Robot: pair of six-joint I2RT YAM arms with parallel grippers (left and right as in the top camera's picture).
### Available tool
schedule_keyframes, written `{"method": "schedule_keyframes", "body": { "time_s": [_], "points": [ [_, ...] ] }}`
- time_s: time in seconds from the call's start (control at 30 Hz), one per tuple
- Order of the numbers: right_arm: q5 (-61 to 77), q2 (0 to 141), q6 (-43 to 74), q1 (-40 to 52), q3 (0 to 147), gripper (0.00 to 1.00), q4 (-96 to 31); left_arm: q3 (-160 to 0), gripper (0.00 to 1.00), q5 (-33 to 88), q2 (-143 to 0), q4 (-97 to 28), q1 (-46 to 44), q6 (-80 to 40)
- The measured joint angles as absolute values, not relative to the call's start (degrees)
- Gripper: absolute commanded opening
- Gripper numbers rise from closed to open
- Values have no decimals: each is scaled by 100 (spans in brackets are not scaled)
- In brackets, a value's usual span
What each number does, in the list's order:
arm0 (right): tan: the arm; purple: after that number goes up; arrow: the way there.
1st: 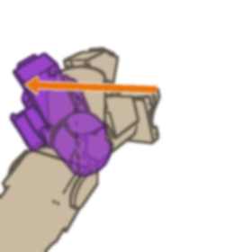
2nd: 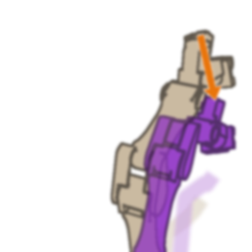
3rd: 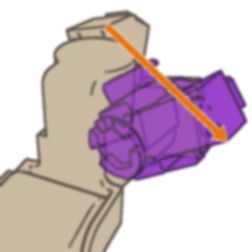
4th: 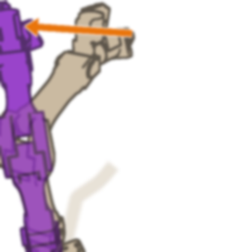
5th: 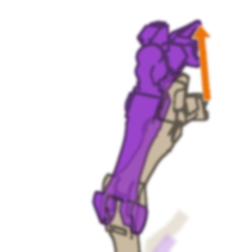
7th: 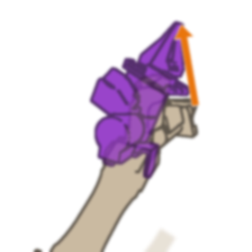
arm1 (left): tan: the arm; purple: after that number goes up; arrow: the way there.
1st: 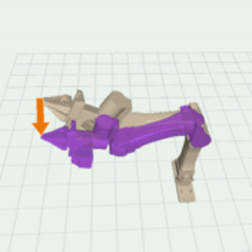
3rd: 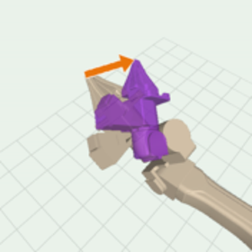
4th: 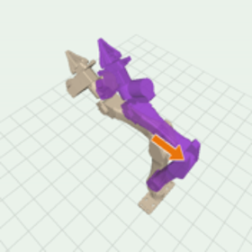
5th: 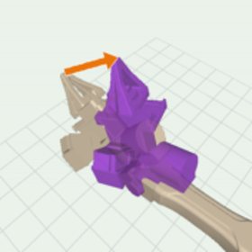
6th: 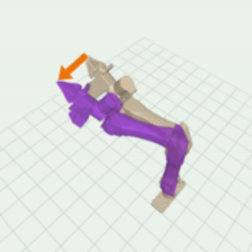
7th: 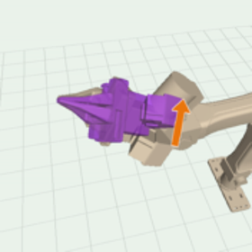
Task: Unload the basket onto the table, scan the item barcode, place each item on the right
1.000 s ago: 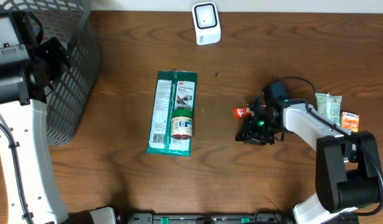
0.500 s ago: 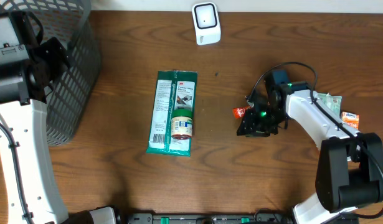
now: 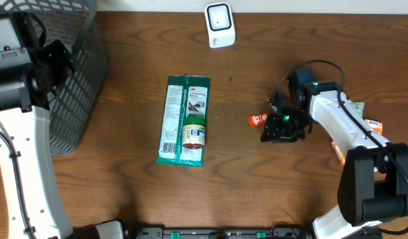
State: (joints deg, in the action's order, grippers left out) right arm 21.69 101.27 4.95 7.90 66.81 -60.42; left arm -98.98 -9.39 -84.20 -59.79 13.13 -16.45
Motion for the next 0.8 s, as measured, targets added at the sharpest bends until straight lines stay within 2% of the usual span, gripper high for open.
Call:
{"method": "schedule_keyframes", "body": {
  "time_s": [0.13, 0.43, 0.8],
  "points": [
    [1942, 10127, 473, 768, 6681, 44, -6040, -9898, 93, -941, -8420, -5979, 1313, -1645],
    [1745, 10127, 469, 768, 6681, 37, -6016, -9898, 92, -941, -8420, -5977, 1313, -1645],
    [1704, 10127, 499, 906, 6412, 40, -5594, -9898, 92, -941, -8420, -5979, 1313, -1645]
  ]
}}
